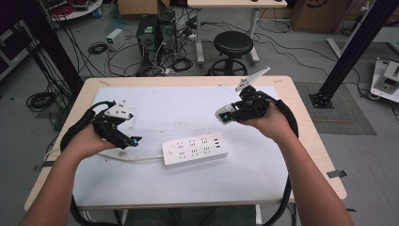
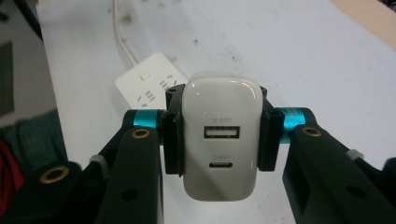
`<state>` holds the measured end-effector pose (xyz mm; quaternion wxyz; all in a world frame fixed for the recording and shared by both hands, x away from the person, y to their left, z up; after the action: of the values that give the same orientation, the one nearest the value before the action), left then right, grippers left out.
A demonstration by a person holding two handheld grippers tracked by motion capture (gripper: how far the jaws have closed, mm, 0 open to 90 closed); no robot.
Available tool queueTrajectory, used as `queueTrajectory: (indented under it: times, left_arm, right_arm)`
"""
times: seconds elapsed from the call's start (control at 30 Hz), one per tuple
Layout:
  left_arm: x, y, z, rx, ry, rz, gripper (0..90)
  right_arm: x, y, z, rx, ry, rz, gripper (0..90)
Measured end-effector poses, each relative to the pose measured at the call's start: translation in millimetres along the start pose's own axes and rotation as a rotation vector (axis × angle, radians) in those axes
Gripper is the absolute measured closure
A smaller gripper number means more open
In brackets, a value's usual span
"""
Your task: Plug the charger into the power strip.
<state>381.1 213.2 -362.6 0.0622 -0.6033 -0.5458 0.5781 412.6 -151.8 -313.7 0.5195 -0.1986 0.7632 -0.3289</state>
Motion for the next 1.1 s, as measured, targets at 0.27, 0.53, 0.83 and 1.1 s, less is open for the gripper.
queueTrajectory:
  times: [0.27,0.53,0.83,1.1]
  left_arm:
    - [8.2,-0.1,-2.1,-0.009,0.002,-0.017,13.1]
    - [15.7,4.0,-0.5,-0.004,-0.005,-0.037,13.2]
    - [20.4,6.4,3.2,-0.006,-0.001,-0.045,13.2]
    - [21.4,10.8,6.5,-0.005,0.006,-0.056,13.2]
  right_arm:
    - [-13.2,20.7,4.6,-0.05,-0.074,-0.143,63.3]
    - [-21.5,41.8,4.6,-0.094,-0.192,-0.257,63.3]
    - [-24.8,65.6,6.1,-0.116,-0.252,-0.39,63.3]
    - [-21.4,87.5,9.1,-0.126,-0.338,-0.487,63.4]
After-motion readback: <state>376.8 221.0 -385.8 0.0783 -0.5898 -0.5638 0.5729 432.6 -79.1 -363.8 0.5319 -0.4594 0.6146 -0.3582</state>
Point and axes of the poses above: each handheld gripper's, and its own axes: y roughly forward along the jaws, x roughly out of its underside, z roughly to its right, the point moved 5 cm from there along y, roughly forward along the jaws, and after that the axes turned 11 degrees about -x, right-handed, at the moved point
